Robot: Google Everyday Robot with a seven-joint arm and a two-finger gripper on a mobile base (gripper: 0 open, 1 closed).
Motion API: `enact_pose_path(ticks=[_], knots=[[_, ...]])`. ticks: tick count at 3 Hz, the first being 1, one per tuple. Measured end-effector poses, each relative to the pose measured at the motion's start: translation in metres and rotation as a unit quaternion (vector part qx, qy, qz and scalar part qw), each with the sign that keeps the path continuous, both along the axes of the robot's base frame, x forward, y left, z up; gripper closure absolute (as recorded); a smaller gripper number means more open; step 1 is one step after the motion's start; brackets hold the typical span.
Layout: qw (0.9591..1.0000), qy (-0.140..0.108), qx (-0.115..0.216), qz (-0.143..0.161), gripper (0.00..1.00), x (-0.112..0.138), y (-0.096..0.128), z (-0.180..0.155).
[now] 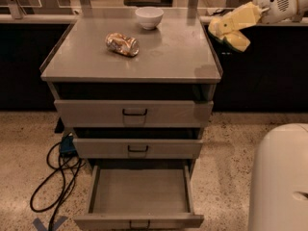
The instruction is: Place sponge into bottom drawer
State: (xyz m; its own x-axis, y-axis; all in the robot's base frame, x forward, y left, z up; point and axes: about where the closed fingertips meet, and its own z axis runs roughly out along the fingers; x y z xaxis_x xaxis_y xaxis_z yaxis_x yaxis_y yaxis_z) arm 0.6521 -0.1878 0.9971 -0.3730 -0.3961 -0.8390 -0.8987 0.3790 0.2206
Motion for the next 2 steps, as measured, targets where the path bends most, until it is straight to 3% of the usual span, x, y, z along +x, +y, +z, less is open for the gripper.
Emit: enact_pose_path(ticks=[2], knots=[[1.0000, -0.004, 0.005, -0.007, 1.00, 0.0066, 0.0025, 0.0007]])
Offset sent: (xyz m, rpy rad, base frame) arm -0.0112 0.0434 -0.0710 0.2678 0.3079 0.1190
